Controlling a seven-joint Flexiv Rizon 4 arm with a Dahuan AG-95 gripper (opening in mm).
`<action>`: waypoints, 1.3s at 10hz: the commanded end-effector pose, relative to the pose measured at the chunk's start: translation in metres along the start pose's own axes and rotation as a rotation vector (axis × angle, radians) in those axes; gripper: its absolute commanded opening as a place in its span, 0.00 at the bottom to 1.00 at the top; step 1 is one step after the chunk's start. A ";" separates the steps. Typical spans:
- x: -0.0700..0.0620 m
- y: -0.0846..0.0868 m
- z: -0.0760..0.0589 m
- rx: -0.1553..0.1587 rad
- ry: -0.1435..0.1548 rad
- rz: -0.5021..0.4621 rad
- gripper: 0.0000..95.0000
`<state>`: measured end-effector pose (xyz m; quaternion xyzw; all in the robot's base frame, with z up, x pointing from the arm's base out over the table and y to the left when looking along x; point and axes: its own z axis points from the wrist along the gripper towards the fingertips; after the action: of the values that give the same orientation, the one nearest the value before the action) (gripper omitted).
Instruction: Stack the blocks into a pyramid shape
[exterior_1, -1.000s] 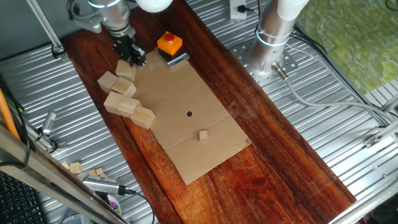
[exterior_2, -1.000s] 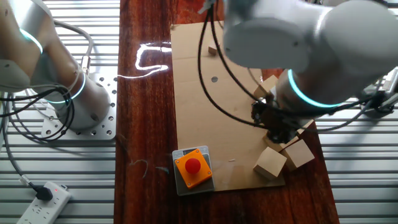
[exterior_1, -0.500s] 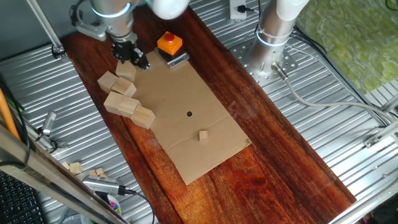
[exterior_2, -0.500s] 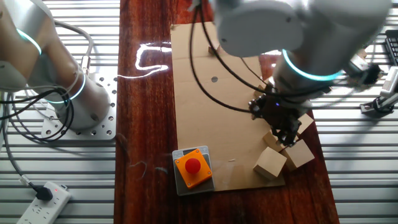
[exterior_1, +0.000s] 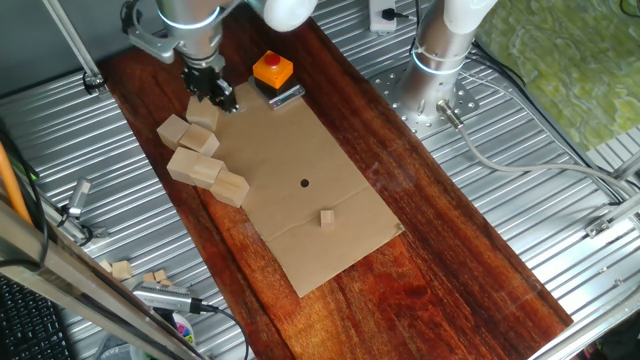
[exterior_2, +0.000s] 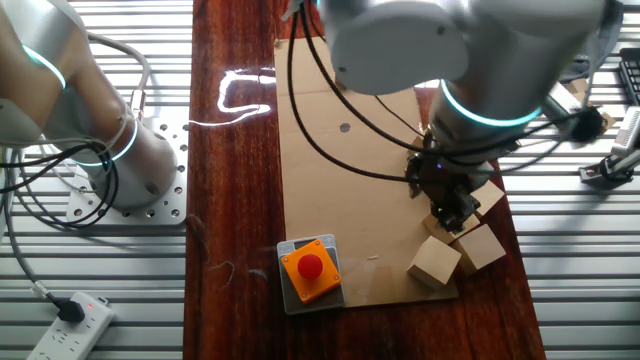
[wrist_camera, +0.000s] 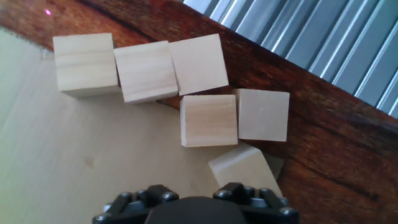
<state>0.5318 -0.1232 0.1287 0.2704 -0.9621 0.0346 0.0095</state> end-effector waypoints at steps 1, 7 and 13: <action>-0.001 0.000 0.001 0.017 0.009 -0.020 0.20; -0.001 0.000 0.001 0.043 0.035 -0.069 0.00; -0.001 0.000 0.001 0.064 0.039 0.014 0.00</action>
<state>0.5317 -0.1223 0.1288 0.2614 -0.9624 0.0712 0.0183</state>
